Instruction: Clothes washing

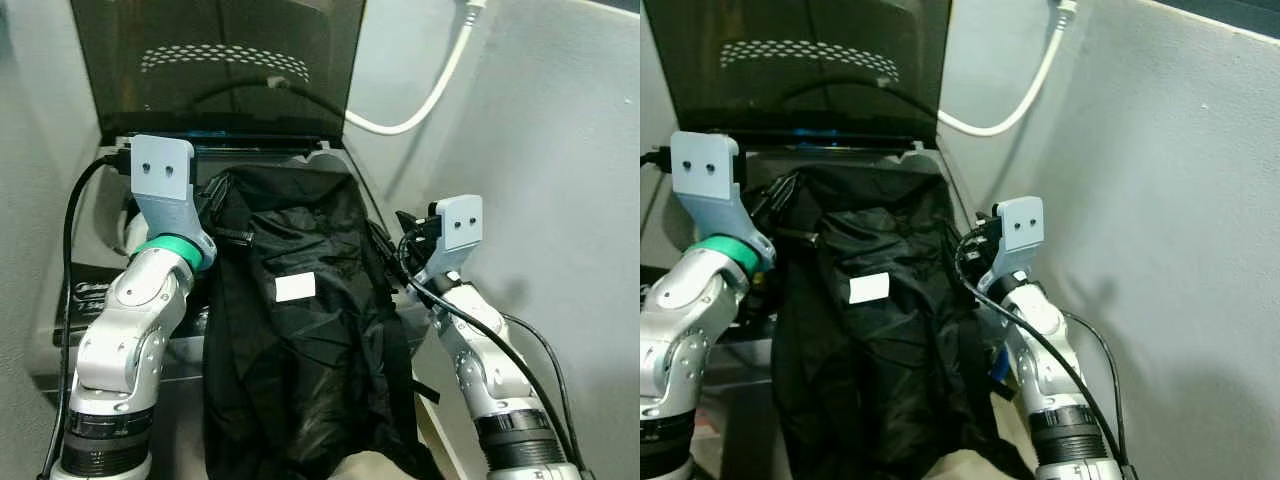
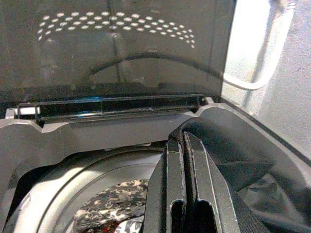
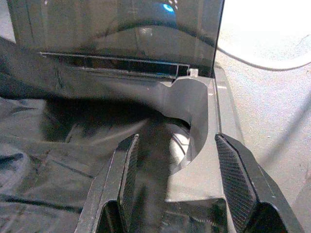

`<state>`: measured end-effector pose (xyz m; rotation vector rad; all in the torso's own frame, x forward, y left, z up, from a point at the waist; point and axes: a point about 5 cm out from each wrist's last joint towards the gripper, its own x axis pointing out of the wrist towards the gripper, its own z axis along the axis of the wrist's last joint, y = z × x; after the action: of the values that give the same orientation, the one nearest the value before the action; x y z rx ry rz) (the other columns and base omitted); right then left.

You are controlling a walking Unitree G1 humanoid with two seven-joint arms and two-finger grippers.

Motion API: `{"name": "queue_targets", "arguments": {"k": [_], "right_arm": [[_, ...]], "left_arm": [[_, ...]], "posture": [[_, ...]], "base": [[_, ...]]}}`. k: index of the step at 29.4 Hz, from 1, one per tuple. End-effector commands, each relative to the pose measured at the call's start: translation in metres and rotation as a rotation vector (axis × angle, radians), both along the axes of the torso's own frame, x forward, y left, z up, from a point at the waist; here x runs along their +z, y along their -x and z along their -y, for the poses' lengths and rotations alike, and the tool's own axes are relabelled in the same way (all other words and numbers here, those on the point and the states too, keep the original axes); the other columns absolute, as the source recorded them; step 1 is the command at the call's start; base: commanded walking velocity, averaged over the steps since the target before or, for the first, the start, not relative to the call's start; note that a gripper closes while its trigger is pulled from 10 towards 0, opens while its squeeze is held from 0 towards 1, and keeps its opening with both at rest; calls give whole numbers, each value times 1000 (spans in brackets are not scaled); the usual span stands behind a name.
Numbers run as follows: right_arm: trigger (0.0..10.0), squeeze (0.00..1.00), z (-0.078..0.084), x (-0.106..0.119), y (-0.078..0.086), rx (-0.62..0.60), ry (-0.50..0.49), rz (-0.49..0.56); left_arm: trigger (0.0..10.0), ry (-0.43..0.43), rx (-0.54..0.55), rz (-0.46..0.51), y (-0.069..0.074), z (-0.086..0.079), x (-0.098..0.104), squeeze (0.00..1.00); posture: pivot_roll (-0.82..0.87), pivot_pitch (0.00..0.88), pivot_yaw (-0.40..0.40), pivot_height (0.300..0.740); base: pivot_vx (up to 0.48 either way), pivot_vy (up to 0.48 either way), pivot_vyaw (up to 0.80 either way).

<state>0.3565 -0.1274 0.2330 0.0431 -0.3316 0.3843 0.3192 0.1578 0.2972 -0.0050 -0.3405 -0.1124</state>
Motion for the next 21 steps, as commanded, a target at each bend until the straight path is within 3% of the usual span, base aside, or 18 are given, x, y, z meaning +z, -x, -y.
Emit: {"name": "queue_targets", "arguments": {"k": [1, 3, 8, 12, 17, 19, 21], "right_arm": [[10000, 0, 7, -3, -1, -25, 4, -5], [10000, 0, 7, -3, -1, -25, 4, -5], [10000, 0, 6, -2, 0, -8, -3, -3], [10000, 0, 5, 2, 1, 17, -25, 6], [10000, 0, 3, 2, 1, 80, 60, -9], [10000, 0, 2, 1, 3, 138, 103, -18], [10000, 0, 0, -3, 14, 328, 151, -55]], "left_arm": [[10000, -10, -3, 5, 0, 4, 2, 0], [10000, -10, -3, 5, 0, 4, 2, 0], [10000, -5, 23, 45, -2, 2, 8, 0], [10000, -11, -39, 170, -3, 6, 33, 0], [10000, -73, -114, 164, -6, 11, 39, 0], [10000, -109, -138, 142, -6, 11, 38, 0], [10000, -183, -206, 110, -4, 13, 35, 0]], "posture": [[17, 57, -46, 740], [17, 57, -46, 740], [16, 58, -48, 740], [15, 55, -48, 740], [12, 56, -41, 740], [12, 56, -40, 740], [12, 55, -41, 740]], "base": [[0, -480, 0], [0, -480, 0], [0, 0, 0], [0, 0, 0], [0, 0, 0], [0, 0, 0], [0, 0, 0]]}}
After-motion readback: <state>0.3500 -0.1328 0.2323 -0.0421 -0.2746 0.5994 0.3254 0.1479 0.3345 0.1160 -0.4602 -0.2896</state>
